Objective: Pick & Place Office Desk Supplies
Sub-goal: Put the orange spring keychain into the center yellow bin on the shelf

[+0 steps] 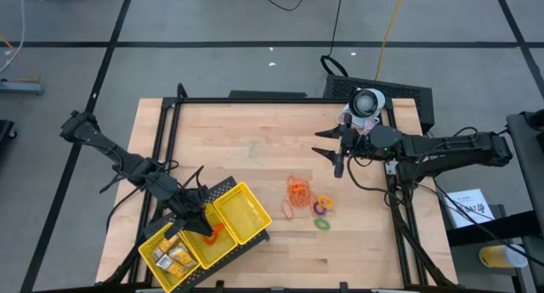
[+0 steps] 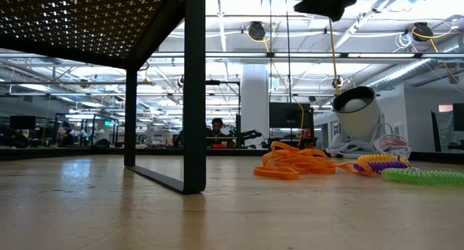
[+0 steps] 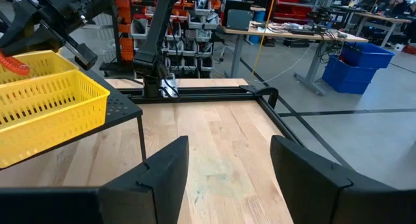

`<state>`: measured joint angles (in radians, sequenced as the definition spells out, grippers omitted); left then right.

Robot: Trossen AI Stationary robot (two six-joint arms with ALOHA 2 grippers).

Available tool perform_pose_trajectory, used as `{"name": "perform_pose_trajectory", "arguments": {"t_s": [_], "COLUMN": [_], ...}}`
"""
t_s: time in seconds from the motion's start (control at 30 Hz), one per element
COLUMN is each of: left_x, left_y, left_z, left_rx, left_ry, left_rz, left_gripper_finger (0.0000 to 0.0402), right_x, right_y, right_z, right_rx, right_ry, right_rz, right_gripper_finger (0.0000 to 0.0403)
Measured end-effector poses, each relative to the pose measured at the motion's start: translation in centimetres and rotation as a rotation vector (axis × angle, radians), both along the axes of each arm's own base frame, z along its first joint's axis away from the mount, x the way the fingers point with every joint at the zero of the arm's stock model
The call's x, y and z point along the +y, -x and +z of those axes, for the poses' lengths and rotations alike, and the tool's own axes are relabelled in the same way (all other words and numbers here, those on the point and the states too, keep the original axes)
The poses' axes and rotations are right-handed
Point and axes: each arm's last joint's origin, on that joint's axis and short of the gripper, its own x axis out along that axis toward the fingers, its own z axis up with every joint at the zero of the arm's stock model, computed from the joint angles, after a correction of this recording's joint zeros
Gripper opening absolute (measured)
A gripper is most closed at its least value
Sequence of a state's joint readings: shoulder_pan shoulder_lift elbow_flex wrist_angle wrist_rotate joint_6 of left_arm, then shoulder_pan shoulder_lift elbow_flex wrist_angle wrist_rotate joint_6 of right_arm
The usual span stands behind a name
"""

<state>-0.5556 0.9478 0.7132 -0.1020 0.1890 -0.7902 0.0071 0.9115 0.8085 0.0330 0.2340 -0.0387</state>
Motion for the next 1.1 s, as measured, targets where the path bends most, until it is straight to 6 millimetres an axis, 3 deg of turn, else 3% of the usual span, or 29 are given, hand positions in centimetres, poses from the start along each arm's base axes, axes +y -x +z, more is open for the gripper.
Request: {"name": "perform_pose_trajectory", "arguments": {"t_s": [0.53, 0.87, 1.1], "left_x": [0.01, -0.03, 0.00], "left_y": [-0.01, 0.03, 0.00], "left_z": [0.00, 0.00, 0.00], "left_rx": [-0.007, -0.014, -0.022], "left_ry": [-0.008, -0.014, -0.024], "left_rz": [-0.001, -0.020, -0.009], "left_gripper_finger": [0.0031, 0.0009, 0.0024], "right_x": [0.01, 0.00, 0.01], "right_y": [0.00, 0.00, 0.00], "right_z": [0.00, 0.00, 0.00], "right_rx": [0.000, 0.000, 0.000], "right_ry": [0.001, 0.000, 0.000], "right_rz": [0.001, 0.000, 0.000], "right_gripper_finger": [0.0205, 0.0204, 0.0207]}}
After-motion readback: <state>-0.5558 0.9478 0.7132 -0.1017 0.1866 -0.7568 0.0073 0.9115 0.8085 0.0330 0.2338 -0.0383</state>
